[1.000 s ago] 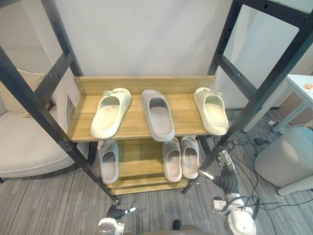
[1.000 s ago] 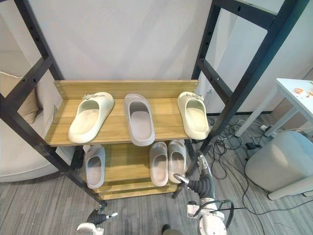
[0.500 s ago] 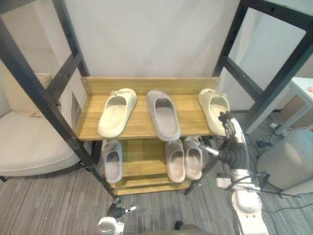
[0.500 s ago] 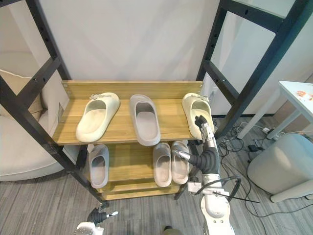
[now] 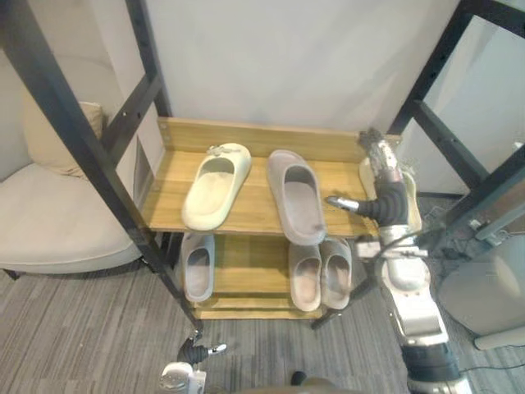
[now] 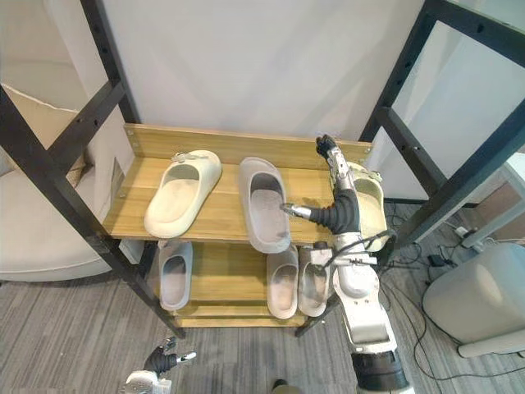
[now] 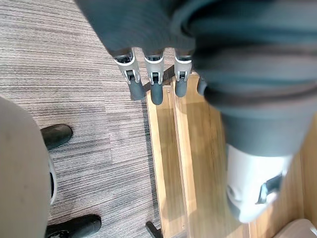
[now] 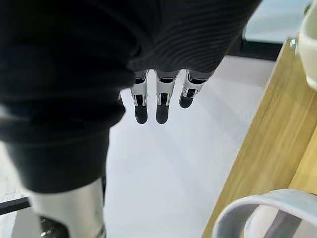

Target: Organize the slippers on the shoe rack

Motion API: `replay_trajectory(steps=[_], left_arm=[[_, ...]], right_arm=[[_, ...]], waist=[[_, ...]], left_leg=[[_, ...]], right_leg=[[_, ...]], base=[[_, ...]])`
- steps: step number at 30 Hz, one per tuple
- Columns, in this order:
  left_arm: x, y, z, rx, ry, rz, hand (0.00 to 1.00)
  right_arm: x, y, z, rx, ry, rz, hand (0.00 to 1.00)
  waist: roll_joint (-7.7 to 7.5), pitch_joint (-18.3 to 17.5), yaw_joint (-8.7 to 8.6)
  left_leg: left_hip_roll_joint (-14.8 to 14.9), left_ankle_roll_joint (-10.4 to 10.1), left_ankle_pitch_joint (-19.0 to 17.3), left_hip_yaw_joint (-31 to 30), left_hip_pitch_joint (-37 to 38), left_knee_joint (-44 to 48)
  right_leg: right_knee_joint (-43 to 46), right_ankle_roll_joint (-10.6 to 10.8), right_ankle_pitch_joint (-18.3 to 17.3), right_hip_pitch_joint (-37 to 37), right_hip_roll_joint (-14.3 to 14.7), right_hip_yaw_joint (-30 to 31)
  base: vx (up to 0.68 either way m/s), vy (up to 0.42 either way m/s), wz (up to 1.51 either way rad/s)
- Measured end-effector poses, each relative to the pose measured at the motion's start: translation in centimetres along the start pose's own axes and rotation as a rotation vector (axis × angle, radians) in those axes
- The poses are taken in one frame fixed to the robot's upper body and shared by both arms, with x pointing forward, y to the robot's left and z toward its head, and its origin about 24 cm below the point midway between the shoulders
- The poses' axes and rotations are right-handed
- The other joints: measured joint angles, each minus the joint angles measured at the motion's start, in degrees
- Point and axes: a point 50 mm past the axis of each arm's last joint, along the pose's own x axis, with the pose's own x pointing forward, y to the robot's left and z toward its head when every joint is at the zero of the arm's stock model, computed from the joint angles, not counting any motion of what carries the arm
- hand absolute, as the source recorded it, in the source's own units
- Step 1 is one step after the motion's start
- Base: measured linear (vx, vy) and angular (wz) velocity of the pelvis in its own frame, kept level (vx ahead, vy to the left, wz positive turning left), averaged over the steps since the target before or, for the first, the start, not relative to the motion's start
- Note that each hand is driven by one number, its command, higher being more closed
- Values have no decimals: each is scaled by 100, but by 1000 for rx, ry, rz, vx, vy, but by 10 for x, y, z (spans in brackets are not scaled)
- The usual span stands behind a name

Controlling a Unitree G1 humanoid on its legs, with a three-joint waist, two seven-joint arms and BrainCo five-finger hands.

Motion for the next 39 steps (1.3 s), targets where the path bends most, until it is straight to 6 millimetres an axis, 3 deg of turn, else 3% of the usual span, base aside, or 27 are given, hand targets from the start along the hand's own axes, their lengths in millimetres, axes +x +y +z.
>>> replay_trajectory(steps=[9, 23, 24, 39], left_arm=[[2, -1, 4, -5, -10, -2, 0], [2, 0, 9, -22, -29, 1, 0], [2, -1, 9, -23, -30, 1, 0], [3, 4, 10, -55, -33, 15, 0]], right_arm=[[16, -3, -28, -56, 122, 11, 0], [15, -2, -61, -79, 278, 25, 0], [16, -1, -63, -78, 284, 27, 100], [39, 0, -58, 20, 242, 17, 100]], waist=[[19, 38, 139], [33, 108, 255], [35, 109, 258], [-46, 192, 277]], left_leg=[[47, 0, 0, -254, -116, -2], [46, 16, 15, -301, -279, 5], [46, 17, 16, -300, -290, 5], [46, 5, 131, -368, -364, -121]], right_leg=[[-152, -97, 65, 63, 44, -257], [-159, -152, 106, -75, 45, -385], [-159, -152, 106, -87, 45, -385], [-264, -153, 106, -117, 66, -512]], base=[[31, -36, 13], [2, -5, 2], [0, 0, 0], [1, -19, 2]])
